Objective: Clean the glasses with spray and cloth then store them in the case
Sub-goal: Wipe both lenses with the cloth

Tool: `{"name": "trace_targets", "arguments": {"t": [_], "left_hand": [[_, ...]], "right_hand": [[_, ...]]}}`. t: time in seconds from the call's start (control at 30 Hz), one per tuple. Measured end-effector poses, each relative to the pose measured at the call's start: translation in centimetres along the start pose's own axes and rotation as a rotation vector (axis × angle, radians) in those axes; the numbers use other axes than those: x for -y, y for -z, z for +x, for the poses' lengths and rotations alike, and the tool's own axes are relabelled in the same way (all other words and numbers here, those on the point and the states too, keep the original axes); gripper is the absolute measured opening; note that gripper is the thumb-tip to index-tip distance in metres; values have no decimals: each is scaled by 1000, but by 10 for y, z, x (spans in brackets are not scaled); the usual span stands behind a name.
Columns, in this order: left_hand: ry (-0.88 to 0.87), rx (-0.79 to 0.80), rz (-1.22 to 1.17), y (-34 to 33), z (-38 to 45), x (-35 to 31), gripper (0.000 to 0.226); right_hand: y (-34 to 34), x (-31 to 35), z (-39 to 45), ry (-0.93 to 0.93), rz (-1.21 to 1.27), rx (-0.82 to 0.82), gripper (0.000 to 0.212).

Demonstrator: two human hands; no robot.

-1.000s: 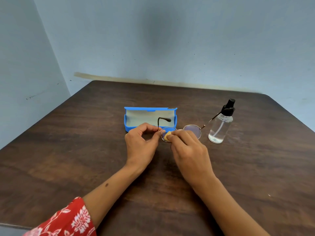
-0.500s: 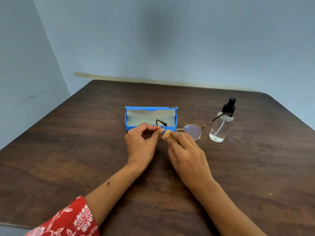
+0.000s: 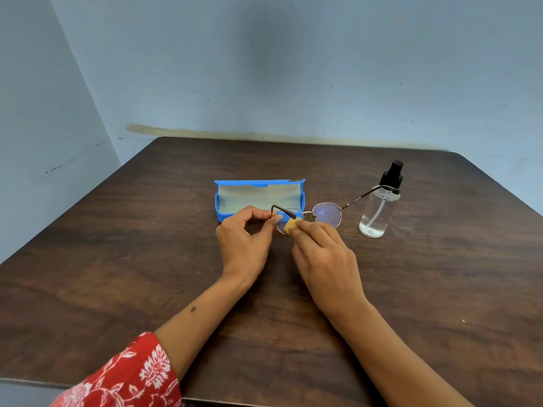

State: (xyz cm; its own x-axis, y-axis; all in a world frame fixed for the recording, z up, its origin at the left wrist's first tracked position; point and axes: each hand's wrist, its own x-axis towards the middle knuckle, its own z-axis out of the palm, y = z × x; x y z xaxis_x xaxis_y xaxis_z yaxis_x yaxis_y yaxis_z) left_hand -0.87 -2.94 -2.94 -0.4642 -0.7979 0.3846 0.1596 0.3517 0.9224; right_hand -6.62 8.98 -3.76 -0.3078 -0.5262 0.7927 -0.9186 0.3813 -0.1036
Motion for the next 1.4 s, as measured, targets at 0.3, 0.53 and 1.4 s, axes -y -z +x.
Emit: {"name": "trace_targets", "arguments": {"t": [0.3,0.53,1.4], "left_hand": [[-33,2,46,1,-2,-4,20],[-42,9,55,2,-1,-5,24],[-64,-12,82,3,-2,-7,27]], "right_hand": [[0,1,1,-31,27,-6,25],[0,2,1,2,57,28,25],[2,7,4,-37,58,115,36]]}}
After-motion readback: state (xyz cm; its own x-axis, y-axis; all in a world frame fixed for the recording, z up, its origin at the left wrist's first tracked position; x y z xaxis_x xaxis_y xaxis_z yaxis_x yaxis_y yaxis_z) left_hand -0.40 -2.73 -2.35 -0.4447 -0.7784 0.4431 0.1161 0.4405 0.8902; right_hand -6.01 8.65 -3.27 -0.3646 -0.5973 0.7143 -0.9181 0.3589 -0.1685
